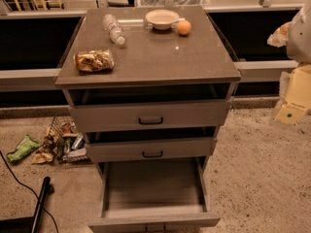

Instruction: Place orange can into bottom drawer

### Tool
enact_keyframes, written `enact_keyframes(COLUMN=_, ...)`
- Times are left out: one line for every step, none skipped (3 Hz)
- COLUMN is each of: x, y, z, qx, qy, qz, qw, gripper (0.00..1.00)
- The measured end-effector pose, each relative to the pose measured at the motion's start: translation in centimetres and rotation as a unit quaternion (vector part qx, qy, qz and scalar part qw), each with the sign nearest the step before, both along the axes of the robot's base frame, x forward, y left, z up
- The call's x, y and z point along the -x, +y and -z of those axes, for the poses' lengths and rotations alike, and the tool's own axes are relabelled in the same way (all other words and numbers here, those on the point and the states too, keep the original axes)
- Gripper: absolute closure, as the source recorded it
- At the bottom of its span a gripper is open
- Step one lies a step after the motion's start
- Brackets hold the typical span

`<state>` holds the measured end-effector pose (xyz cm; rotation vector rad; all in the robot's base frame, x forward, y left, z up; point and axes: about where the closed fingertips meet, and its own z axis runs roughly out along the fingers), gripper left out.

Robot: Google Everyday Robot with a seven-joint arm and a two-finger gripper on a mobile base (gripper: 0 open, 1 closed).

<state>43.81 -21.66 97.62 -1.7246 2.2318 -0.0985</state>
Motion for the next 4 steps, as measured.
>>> enact_keyframes(x=0.0, y=0.0, z=0.0, qx=0.000, qy=0.000, qz=0.000, qw=1.0000, gripper=0.00)
enact_keyframes(x=-1.5, y=1.5, z=0.5, qx=-0.016, qy=-0.007, qz=-0.014, qw=0.9998, gripper=0.00)
enact_keyframes(x=-3.7, y=3.7, z=1.4, qx=-0.049, qy=-0.014, qz=-0.030, qw=0.9983, gripper=0.00)
enact_keyframes(x=-3.7, y=3.7, z=1.4, qx=-0.049, qy=-0.015, qz=-0.030, qw=0.9983, gripper=0.00)
